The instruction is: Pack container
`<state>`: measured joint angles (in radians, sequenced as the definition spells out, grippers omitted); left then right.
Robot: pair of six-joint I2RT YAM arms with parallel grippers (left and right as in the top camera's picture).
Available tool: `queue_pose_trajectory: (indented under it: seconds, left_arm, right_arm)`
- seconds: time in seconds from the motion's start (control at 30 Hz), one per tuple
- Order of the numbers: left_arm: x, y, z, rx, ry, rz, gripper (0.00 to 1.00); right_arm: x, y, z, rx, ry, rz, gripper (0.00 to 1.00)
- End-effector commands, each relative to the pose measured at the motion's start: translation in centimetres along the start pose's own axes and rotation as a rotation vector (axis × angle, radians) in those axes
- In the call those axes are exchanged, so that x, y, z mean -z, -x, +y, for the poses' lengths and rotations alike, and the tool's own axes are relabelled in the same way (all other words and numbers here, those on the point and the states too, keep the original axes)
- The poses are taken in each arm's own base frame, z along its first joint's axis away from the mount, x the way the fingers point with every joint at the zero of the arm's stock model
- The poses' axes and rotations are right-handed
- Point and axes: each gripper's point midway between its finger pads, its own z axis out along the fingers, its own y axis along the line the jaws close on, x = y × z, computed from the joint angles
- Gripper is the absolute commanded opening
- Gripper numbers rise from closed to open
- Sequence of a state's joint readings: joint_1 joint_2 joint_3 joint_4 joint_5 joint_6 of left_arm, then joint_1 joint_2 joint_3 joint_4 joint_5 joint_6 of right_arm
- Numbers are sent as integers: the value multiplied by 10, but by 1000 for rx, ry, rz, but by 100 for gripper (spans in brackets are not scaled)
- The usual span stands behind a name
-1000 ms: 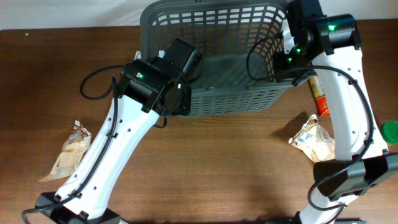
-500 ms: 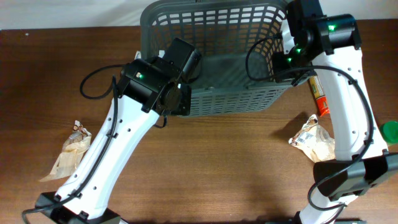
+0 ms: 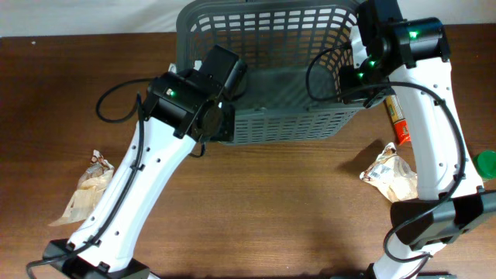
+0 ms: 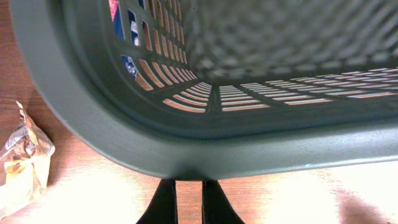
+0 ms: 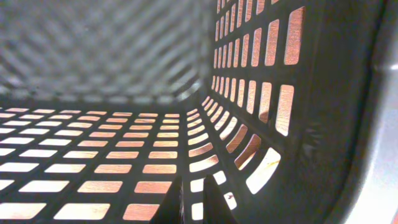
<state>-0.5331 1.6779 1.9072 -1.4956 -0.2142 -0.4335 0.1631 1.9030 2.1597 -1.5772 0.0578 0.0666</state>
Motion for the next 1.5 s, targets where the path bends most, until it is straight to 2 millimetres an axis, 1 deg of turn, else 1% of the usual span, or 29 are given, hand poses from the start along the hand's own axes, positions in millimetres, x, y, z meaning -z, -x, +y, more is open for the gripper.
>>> queue_pose_trajectory:
  seconds: [0.0,0.23,0.43,0.5,0.6,0.67,0.77,0.87,1.0,1.03,1.1,1.17,1.23,1.3,1.37,1.43,1.47]
  left_arm:
    - [-9,5,6,-6,30,2,2]
    - [-10,8,7,-2,28,-7,2]
    - [-9,6,8,-3,27,0,2]
    - [-7,5,8,-4,26,-2,2]
    - [-1,5,10,0,20,-18,2]
    - [5,5,11,4,13,-33,2]
    - [18,3,15,10,0,-63,2]
    - [35,1,20,21,-19,-105,2]
    - [65,-7,30,38,-48,-175,2]
    - [74,-10,34,44,-57,-196,2]
    - [92,-15,41,57,-74,-246,3]
    - [107,-19,52,72,-64,-299,7]
    - [122,-24,70,91,-16,-353,12]
    - [134,-32,90,111,49,-395,16]
    - [143,-40,104,125,89,-418,18]
    - [148,-48,115,141,112,-425,22]
    - [150,-53,121,151,125,-423,24]
  right_arm:
    - [-4,-3,1,9,5,21,4]
    - [-4,-5,1,9,4,28,4]
    - [-3,-4,2,9,9,24,4]
    - [-1,-2,5,8,28,12,4]
    - [8,8,6,6,34,-35,4]
    - [18,15,6,4,37,-76,4]
    - [40,25,9,3,66,-148,4]
    - [67,32,14,4,103,-223,4]
    - [109,34,11,2,108,-329,4]
    - [120,34,7,-3,91,-359,4]
    - [135,34,-6,-54,34,-408,4]
    - [149,33,-19,-114,-24,-456,4]
    - [160,29,-36,-173,-103,-487,4]
    - [168,25,-48,-211,-162,-511,5]
    - [175,22,-58,-249,-212,-529,7]
    - [181,19,-67,-275,-238,-542,11]
    - [184,16,-70,-284,-239,-548,14]
